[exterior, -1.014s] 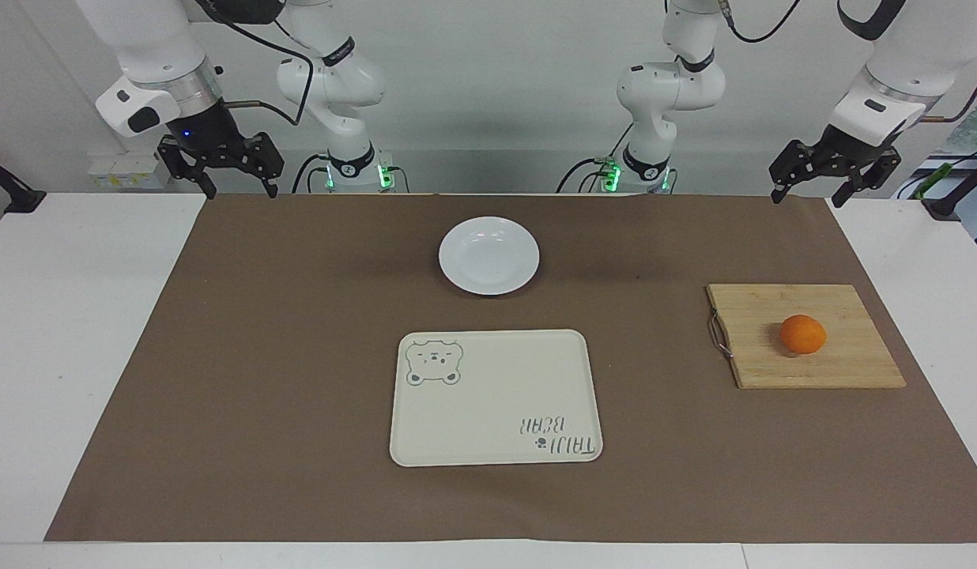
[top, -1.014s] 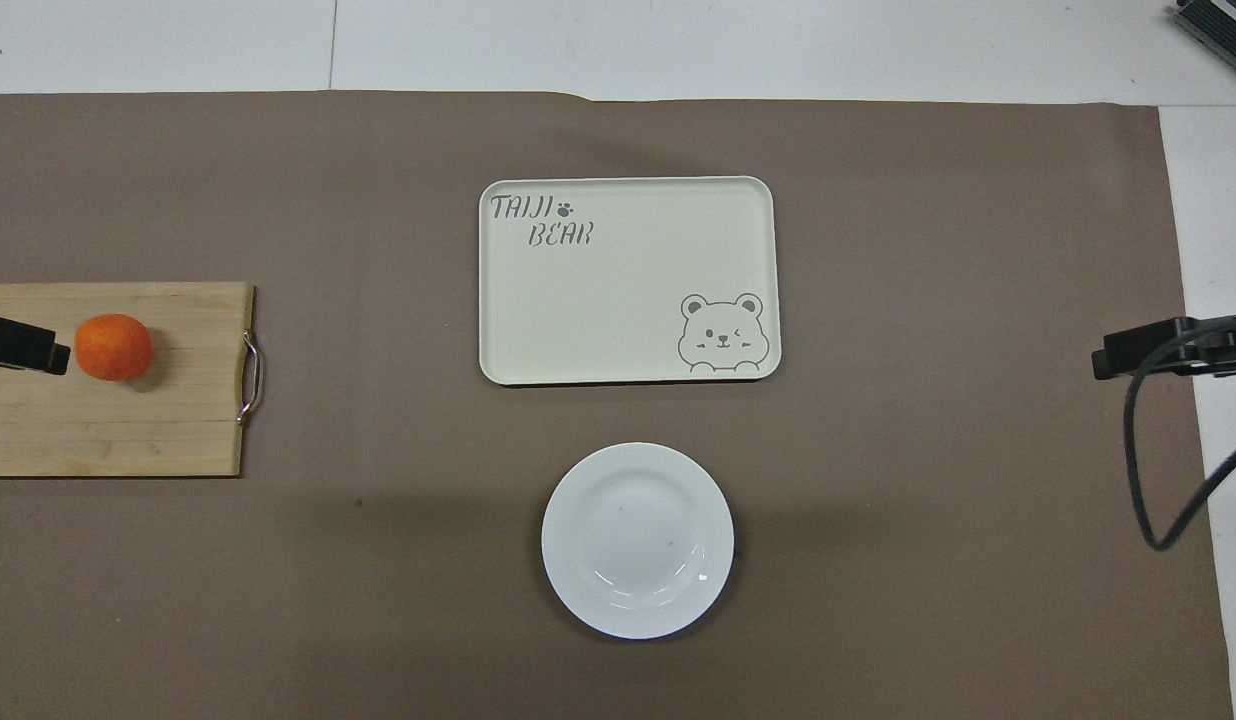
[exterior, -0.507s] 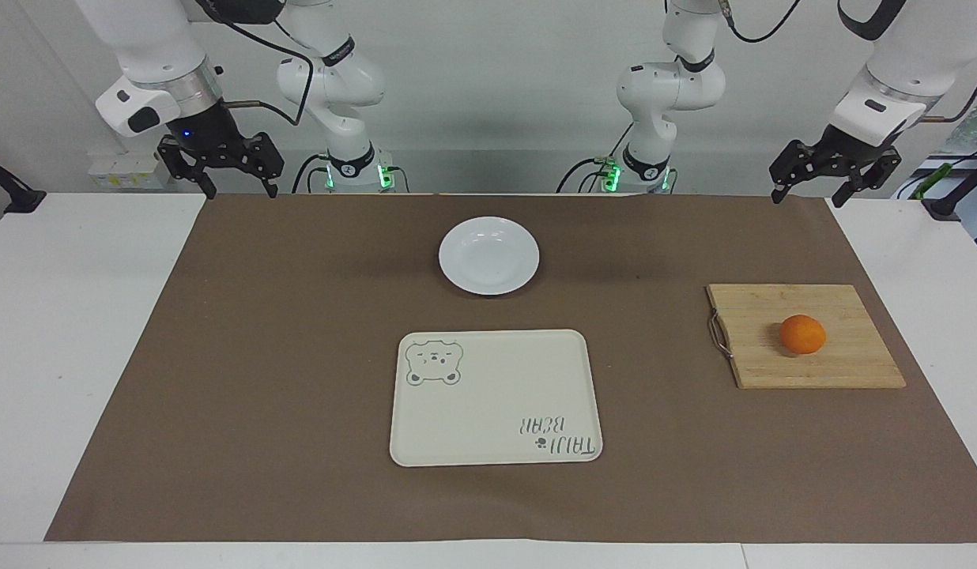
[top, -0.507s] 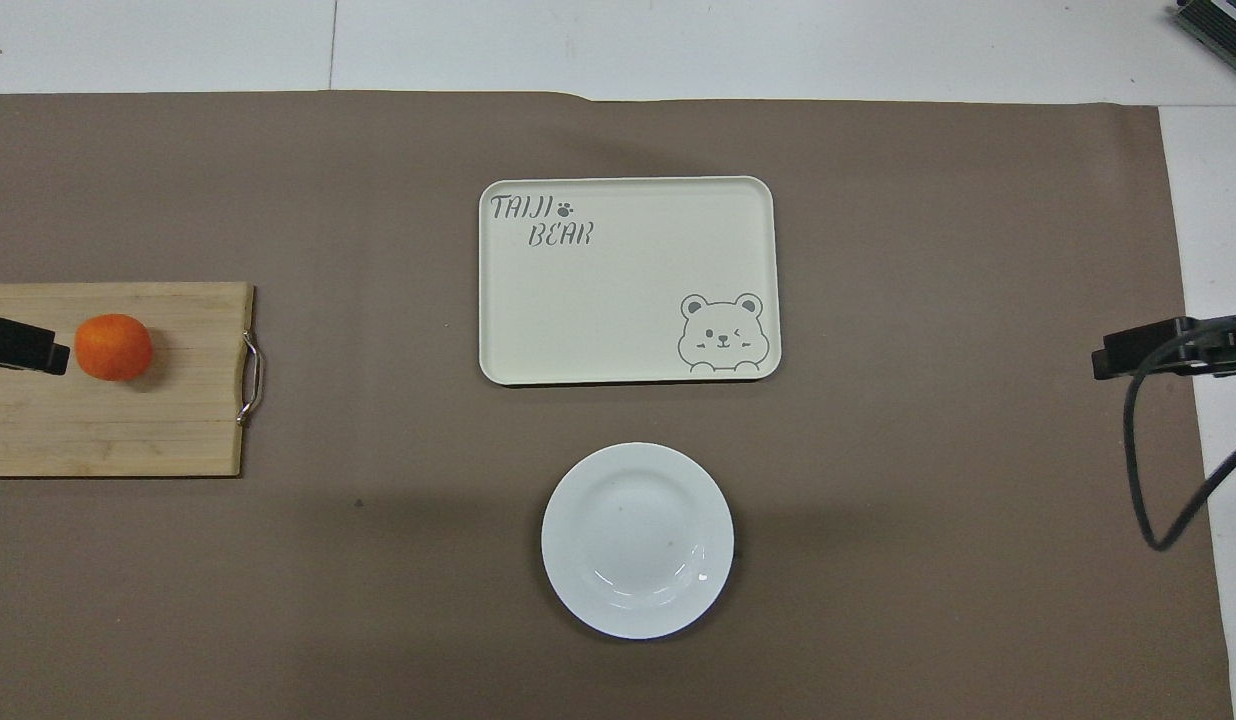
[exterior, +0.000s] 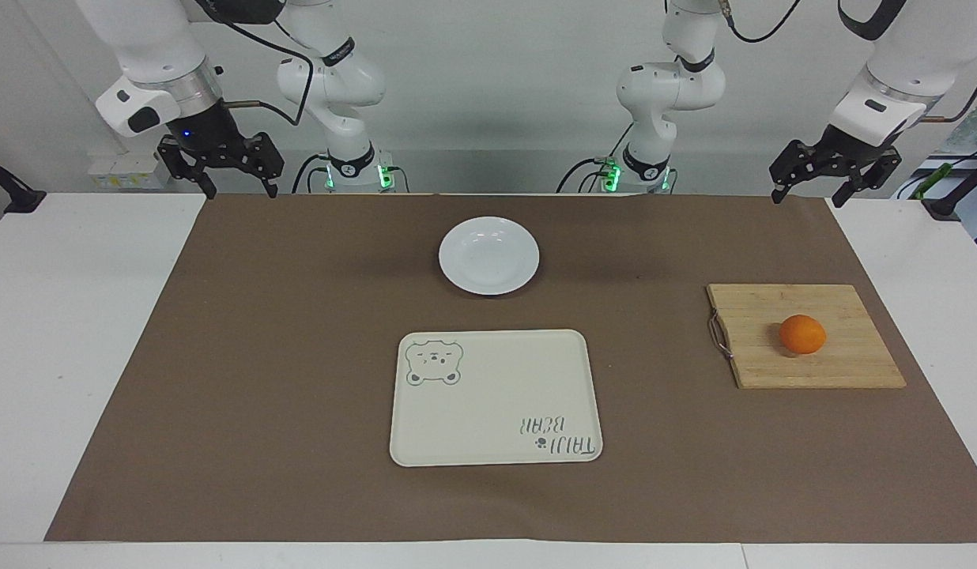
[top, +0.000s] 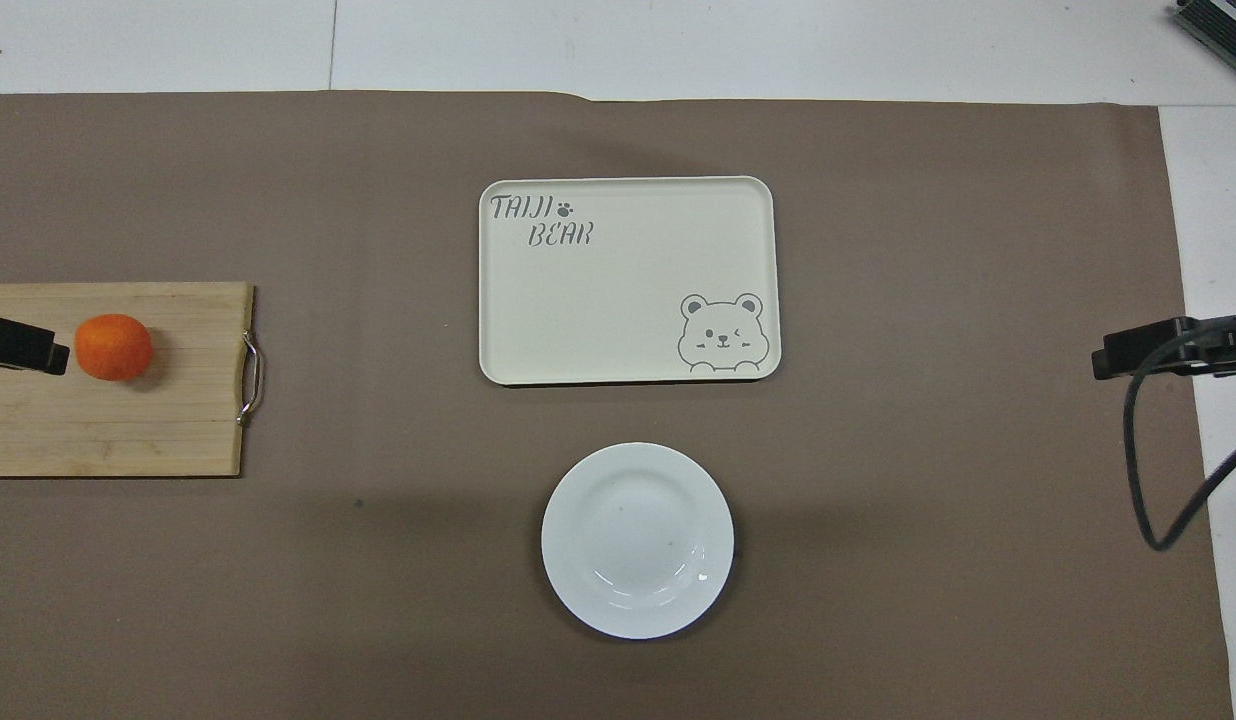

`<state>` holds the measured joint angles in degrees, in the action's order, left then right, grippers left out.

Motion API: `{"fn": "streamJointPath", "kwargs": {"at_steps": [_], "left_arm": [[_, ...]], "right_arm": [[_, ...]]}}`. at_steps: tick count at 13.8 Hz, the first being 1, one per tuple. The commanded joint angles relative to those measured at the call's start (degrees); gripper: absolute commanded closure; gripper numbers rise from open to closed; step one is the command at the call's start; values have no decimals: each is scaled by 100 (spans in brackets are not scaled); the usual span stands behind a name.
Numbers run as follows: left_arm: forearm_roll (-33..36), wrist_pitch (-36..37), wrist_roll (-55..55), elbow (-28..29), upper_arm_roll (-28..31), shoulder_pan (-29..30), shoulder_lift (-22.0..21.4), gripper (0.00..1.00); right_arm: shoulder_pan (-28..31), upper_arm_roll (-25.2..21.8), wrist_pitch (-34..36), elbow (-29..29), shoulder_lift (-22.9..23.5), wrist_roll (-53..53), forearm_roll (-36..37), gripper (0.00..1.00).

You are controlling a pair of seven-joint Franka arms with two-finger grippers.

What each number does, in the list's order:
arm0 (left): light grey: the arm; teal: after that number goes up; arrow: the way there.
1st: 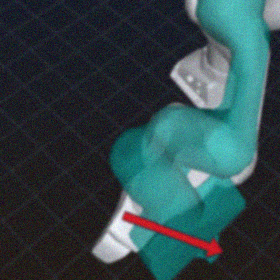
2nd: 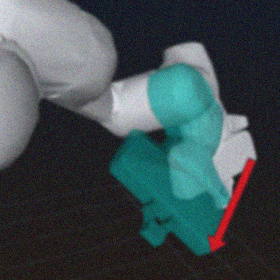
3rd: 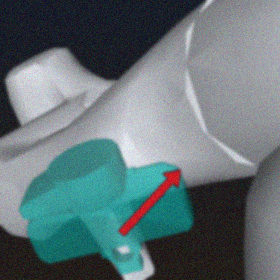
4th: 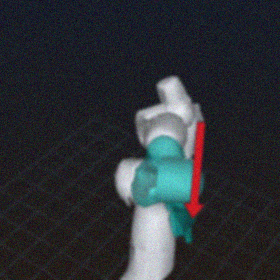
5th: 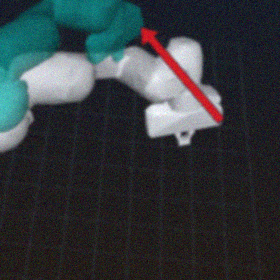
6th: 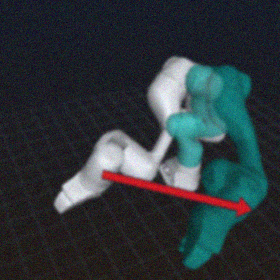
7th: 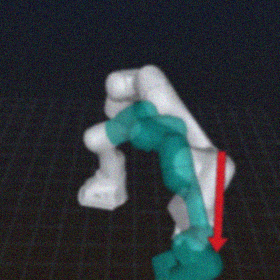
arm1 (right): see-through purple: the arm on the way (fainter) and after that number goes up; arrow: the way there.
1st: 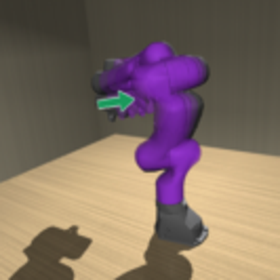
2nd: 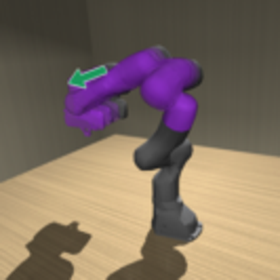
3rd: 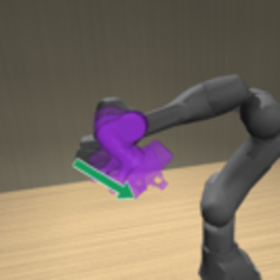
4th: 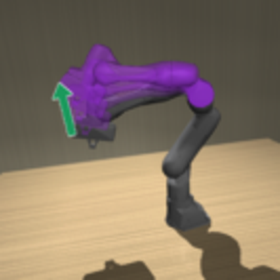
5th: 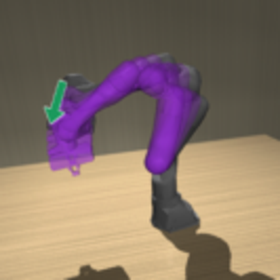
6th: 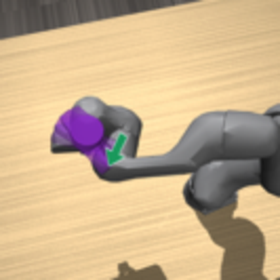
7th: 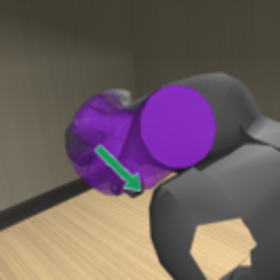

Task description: Place orange and plate with both arms

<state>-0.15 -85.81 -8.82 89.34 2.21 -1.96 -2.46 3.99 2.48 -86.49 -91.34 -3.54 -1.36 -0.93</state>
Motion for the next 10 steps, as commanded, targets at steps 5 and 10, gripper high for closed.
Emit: {"fn": "streamJointPath", "kwargs": {"at_steps": [5,10], "left_arm": [[-46,73,-85,4,7,38,-62,0],[-38,90,-59,22,25,99,-79,0]], "right_arm": [[31,7,71,2,-59,-119,14,0],[31,7,71,-7,-50,-119,14,0]]}}
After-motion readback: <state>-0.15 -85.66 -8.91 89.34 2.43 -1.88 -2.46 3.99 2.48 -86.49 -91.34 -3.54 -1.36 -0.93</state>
